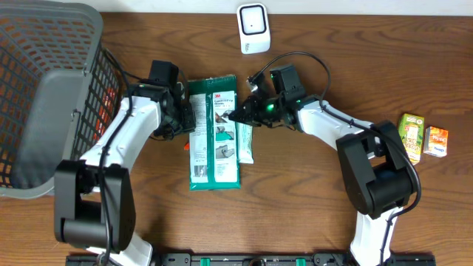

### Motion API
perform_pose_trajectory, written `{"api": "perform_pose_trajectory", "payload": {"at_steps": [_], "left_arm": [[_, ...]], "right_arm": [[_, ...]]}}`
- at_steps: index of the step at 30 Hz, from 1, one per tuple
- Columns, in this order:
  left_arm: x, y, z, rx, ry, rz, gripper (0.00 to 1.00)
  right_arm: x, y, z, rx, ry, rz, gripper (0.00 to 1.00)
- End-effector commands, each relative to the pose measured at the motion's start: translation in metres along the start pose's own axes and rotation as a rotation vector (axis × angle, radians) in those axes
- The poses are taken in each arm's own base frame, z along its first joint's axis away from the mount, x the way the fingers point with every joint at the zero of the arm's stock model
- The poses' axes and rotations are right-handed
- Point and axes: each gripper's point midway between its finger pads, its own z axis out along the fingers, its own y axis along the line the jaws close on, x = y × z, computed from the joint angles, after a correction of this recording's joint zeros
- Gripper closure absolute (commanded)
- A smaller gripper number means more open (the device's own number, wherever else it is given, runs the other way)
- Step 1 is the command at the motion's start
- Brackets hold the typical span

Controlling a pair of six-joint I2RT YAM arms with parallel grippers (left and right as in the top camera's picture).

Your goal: Scan the item barcode

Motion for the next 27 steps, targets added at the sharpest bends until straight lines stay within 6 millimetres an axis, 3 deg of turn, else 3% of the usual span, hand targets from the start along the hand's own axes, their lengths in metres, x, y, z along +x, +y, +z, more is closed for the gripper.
{"api": "perform_pose_trajectory", "payload": {"at_steps": [1,7,13,21,27], "left_arm": [[-0.006,-0.003,-0.011,0.004,-0.024,0.013,0.58],[0.003,0.0,-0.006,0.002,0.004,0.009,0.58],[0.01,-0.019,0.005,0.131,0.037,0.096,0.58],[0.006,-0.027,0.019,0.185,0.041,0.168,0.47],[0.013,-0.024,0.025,0.178,0.072,0.216,0.45]], "right_arm": [[-0.009,0.008,-0.009,-0.046,-0.004,-0.031,0.99],[-0.012,-0.002,-0.009,0.011,-0.03,-0.016,0.99],[-0.014,-0.016,-0.008,0.089,-0.056,-0.001,0.99],[-0.009,-0.021,-0.008,0.106,-0.038,-0.004,0.99],[-0.009,-0.02,-0.008,0.106,-0.038,-0.004,0.99]]}}
